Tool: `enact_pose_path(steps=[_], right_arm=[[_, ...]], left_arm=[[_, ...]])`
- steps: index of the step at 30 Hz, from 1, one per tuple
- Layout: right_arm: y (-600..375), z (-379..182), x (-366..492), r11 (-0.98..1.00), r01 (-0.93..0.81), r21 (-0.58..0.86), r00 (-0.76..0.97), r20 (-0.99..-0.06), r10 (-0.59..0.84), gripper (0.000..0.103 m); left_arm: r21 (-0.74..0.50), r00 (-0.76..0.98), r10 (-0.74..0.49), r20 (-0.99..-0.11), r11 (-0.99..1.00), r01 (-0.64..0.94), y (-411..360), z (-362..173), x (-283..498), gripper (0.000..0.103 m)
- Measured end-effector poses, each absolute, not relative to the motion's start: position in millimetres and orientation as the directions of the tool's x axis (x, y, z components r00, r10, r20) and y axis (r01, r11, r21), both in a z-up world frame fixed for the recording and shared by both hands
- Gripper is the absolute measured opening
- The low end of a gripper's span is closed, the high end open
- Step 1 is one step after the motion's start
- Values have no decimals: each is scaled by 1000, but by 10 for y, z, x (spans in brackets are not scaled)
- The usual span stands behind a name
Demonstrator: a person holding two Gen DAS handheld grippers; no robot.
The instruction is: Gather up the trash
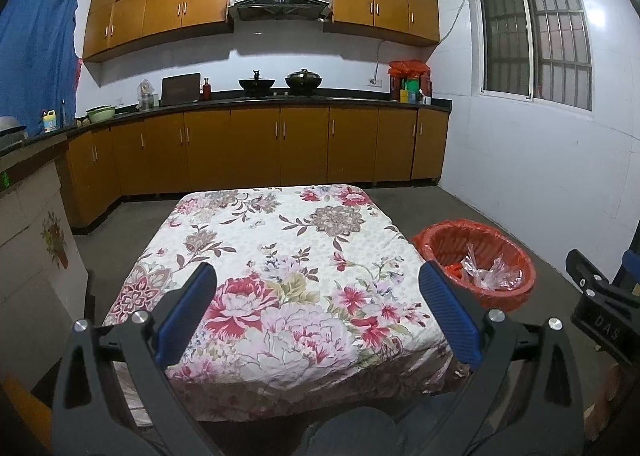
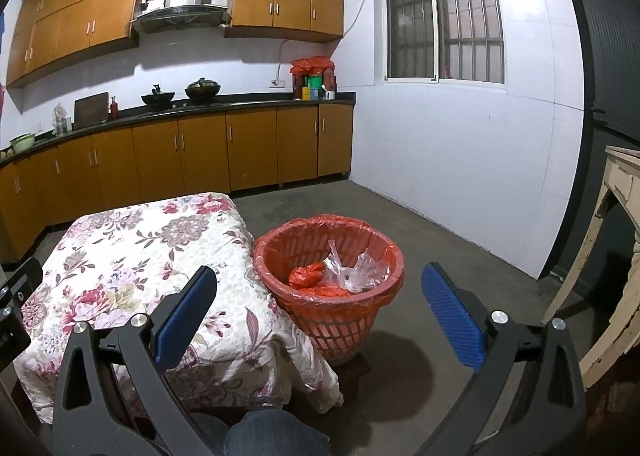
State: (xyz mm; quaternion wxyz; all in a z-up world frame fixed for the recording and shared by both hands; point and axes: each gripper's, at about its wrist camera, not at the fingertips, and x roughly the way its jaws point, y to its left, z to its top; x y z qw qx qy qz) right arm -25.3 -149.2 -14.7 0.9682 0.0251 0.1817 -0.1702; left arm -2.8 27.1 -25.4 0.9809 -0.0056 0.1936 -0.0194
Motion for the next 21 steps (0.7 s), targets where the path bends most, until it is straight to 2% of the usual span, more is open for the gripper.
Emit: enact_pose_path(steps=[21], right_arm=[[-1471,-207,-278,941,338,-10,872,-373,-317,101]], left_arm=[[-12,921,-41,-387,999,39,264,-305,-58,99]])
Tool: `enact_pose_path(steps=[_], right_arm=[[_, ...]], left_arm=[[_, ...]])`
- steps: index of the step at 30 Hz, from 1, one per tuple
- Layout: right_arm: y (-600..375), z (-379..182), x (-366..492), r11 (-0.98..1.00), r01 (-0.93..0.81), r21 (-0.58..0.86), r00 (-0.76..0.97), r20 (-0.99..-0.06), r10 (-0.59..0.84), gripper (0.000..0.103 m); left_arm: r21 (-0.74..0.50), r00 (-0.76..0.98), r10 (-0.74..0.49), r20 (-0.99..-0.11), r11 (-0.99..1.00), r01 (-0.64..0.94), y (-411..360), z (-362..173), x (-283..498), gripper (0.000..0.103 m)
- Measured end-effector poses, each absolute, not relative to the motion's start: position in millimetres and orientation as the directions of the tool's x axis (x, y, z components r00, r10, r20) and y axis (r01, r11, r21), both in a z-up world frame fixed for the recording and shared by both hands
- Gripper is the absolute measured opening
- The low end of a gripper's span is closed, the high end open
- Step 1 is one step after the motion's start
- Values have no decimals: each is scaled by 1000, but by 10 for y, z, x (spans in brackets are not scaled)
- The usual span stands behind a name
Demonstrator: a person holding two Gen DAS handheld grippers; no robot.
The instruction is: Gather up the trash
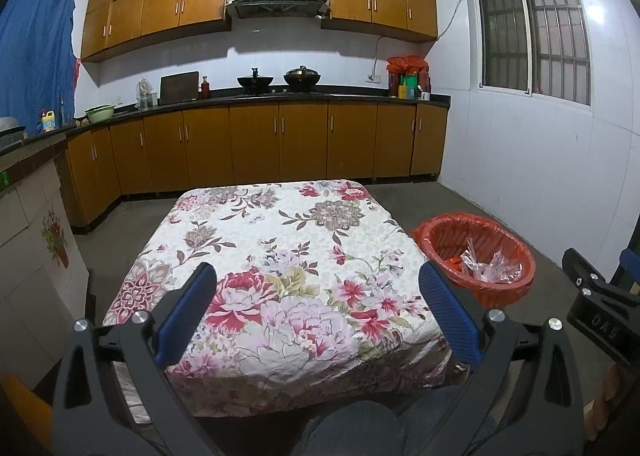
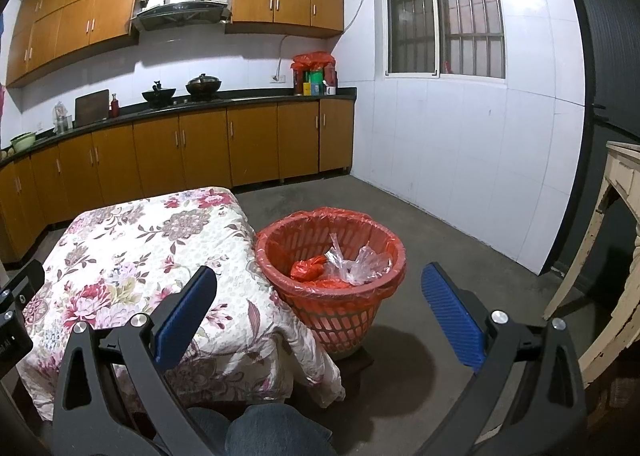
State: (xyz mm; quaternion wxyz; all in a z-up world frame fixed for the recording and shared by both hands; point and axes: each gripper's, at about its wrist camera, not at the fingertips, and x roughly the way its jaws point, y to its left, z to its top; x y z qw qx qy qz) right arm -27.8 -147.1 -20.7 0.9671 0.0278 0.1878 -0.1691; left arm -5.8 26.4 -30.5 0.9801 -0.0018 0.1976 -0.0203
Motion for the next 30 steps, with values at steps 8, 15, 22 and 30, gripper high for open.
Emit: enact_pose_path(steps=[8,15,22,30], right_arm=[[-1466,-208,-267,941,337,-9,872,-375,-316,101],[-1460,-206,-269,942,337,-10,872,-375,-316,101],[-1464,-204,-268,941,337,-9,871,-376,-315,101],[-1462,-203,-270,941,337,-8,871,-378,-315,101]], left_arm=[[-14,923,-43,-382,999,40,266,-304,-60,99],[-17,927,-45,-373,999,42,271,-286,-78,99],[-14,929,-46,-367,999,44,266,-278,-84,99],[-14,928,-46,-369,999,44,264,-277,-82,99]])
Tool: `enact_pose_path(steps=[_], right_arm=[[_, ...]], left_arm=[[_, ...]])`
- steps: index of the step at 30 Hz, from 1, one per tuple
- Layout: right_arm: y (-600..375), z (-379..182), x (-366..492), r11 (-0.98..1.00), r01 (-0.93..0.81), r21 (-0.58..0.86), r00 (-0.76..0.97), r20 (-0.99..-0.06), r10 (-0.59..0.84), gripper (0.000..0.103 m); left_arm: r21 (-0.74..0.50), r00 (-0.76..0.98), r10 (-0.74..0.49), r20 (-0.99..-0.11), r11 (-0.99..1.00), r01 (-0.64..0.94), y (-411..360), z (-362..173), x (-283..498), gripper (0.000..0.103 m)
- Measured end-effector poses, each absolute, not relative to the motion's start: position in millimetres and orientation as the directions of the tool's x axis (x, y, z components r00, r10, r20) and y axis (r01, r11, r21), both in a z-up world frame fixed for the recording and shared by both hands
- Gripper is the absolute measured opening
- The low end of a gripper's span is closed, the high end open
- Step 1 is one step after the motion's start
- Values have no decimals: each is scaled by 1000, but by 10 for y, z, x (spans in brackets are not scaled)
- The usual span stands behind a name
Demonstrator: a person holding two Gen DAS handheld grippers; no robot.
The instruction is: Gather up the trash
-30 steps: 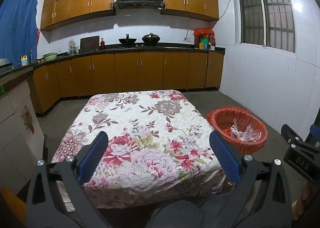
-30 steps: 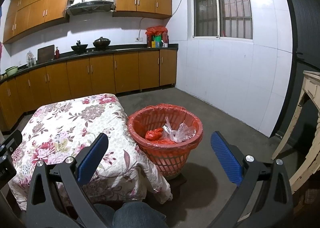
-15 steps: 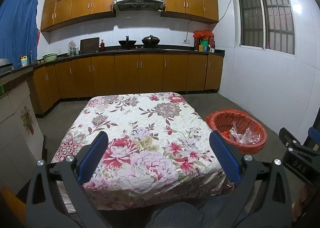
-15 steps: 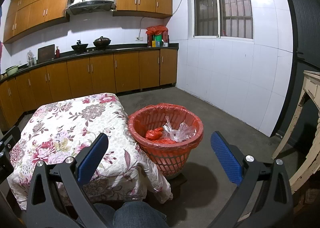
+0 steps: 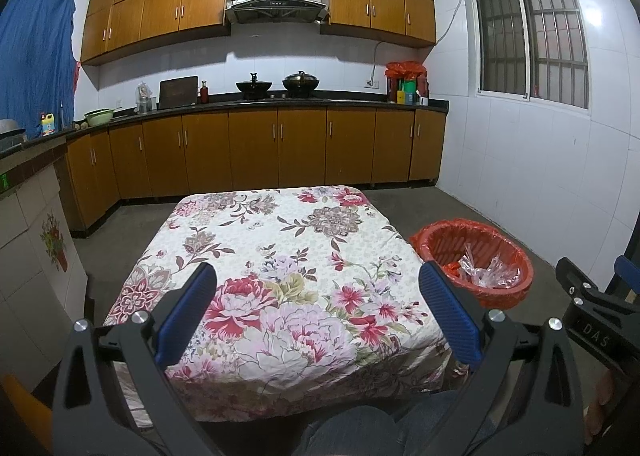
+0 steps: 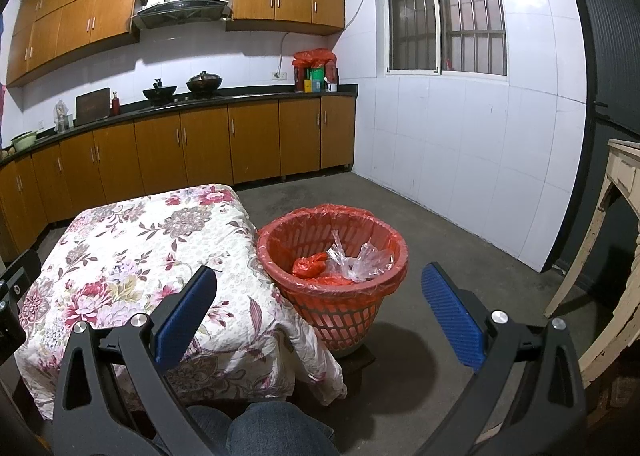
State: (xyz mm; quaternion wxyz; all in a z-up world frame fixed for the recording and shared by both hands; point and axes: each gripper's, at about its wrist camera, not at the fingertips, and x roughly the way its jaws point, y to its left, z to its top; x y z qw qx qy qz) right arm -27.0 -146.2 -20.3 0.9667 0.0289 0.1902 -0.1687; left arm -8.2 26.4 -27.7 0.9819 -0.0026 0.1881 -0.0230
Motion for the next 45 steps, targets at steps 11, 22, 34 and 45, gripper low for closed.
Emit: enact_pose_path(steps=[11,22,34,45], right_arm=[[-1467,-194,-268,942,337,-9,871,-378,-315,101],[-1473,-184,-267,941,337,-8,870,-379,-315,101],[-1483,-174,-268,942,336,-8,870,-379,-314,101],[-1487,-171,-273,942,336,-7,870,-381,-314,101]], left_arm=[[-13,928,-46,-371,999,45,265,-277,-81,99],[-13,926,-47,-374,999,45,270,-299,-75,99],[-13,926,-47,-375,999,45,270,-306,-72,99],[-13,924,-48,-380,999,46,292,-351,-74,99]])
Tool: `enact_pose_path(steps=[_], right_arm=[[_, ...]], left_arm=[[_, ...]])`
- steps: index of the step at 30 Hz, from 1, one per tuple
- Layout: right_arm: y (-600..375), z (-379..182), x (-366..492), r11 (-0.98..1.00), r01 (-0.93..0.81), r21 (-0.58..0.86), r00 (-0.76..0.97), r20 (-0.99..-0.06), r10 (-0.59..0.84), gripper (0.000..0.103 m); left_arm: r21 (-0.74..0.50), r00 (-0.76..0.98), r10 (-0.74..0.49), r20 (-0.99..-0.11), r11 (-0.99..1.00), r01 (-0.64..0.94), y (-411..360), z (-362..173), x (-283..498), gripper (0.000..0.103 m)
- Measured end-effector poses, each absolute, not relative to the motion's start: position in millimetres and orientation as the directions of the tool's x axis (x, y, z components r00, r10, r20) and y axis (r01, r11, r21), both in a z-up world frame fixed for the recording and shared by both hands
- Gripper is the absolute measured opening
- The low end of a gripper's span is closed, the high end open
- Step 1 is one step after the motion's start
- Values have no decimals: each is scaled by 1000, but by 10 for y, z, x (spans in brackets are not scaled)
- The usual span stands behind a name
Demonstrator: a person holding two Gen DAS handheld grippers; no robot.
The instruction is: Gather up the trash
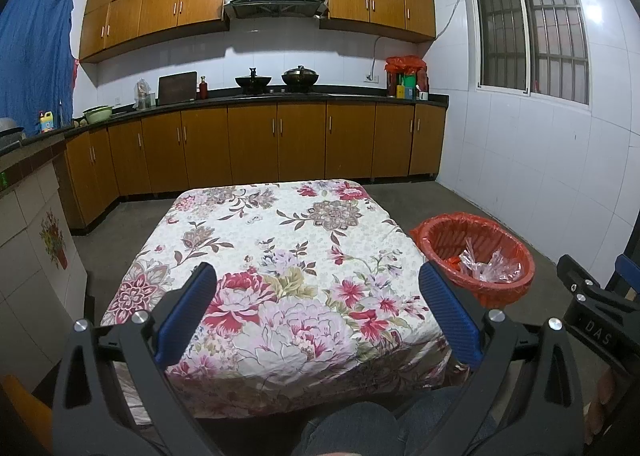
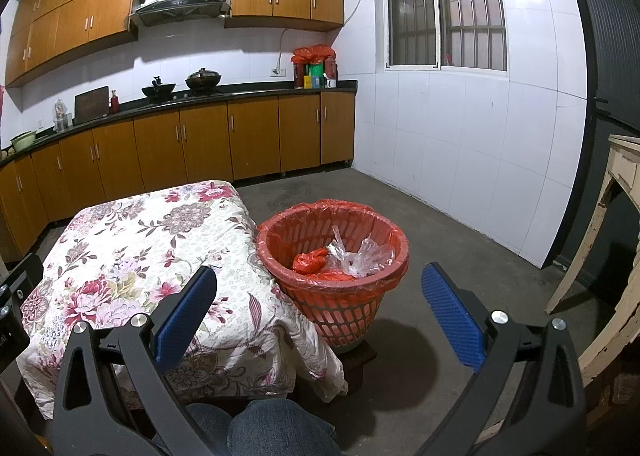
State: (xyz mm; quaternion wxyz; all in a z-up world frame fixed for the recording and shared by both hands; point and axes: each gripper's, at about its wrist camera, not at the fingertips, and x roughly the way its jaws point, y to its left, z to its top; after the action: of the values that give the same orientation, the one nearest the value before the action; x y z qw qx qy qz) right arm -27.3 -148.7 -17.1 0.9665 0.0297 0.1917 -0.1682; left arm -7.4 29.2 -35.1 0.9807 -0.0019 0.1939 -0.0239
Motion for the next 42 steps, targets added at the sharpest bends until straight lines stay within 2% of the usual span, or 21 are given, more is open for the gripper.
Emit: enact_pose_path(steps=[42], right_arm=[[-1509,-135,-275,942,335,-6,869,-385,-311,101]], left_arm=[[-9,916,-45,-398,999,45,328,-383,-49,99]])
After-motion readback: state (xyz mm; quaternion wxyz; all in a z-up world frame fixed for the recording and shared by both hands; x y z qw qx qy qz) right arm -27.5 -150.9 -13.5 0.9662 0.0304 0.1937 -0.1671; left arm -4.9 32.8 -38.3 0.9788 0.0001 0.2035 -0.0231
